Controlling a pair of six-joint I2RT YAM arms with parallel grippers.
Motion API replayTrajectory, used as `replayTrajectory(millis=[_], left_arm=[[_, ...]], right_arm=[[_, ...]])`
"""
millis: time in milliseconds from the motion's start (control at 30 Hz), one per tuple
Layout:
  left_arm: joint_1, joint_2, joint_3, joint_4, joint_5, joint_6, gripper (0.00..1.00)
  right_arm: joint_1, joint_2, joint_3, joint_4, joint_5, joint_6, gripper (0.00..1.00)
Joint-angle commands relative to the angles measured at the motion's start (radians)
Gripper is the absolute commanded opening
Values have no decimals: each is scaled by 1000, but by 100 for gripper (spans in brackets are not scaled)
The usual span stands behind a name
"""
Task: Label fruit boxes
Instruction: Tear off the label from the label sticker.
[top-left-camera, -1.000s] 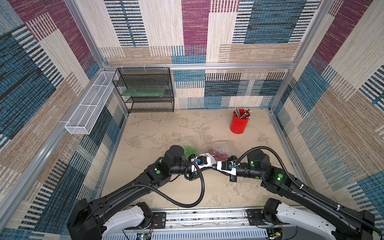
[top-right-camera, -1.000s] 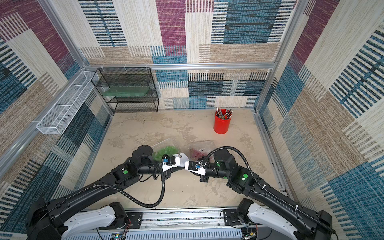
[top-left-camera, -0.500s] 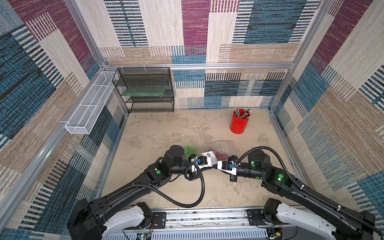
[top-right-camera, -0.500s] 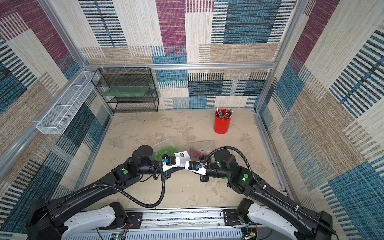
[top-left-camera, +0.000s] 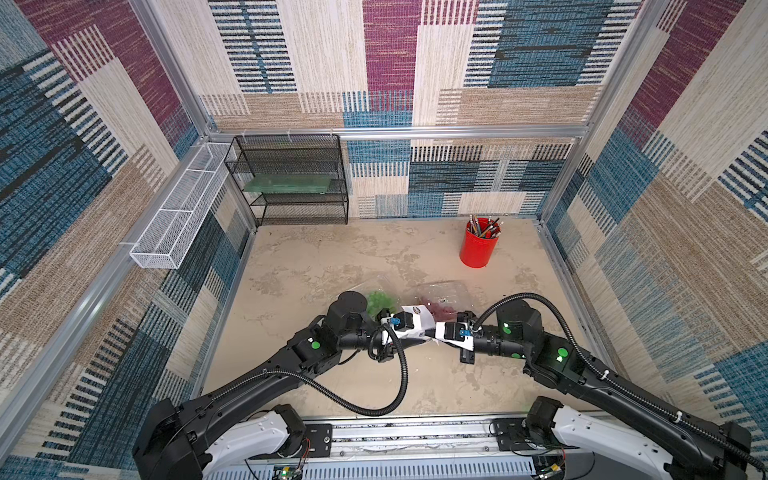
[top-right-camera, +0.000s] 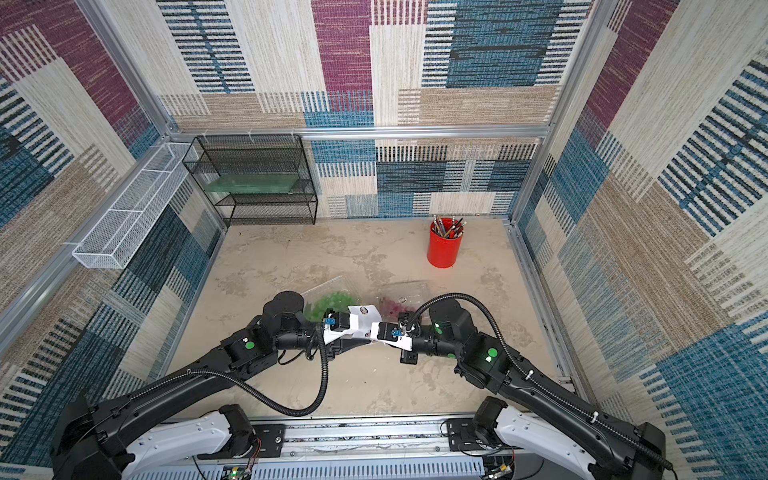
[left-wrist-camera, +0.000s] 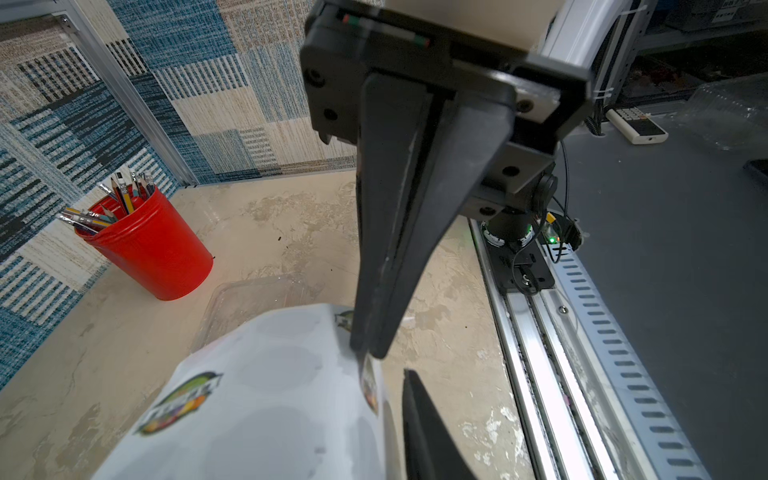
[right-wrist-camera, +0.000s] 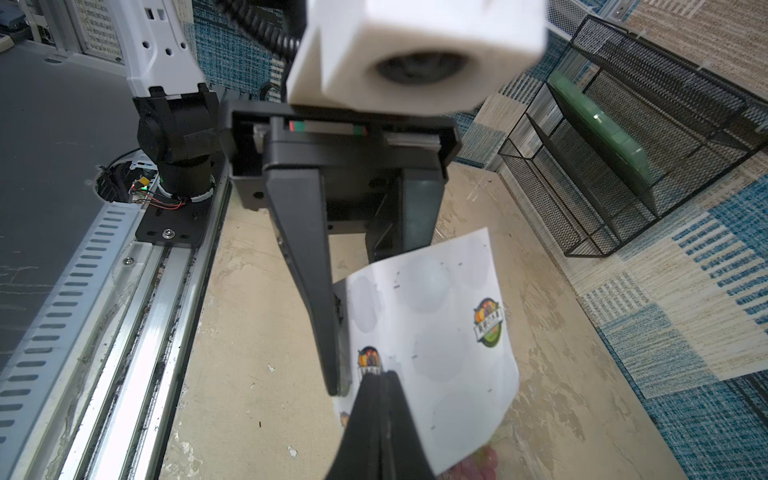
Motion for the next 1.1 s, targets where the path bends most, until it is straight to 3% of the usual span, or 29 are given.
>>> replayTrajectory(millis=[0,300,1067], left_arm=[[0,-21,-20,60,6,-60,36],[1,-46,-40,142,-31,-179,34],[1,-10,-31,235,-40,-300,8]], right_arm=[[1,-4,-4,5,5,3,0],[0,-5,-10,3,-1,-2,0],[1,-1,-18,14,-6,-14,0]])
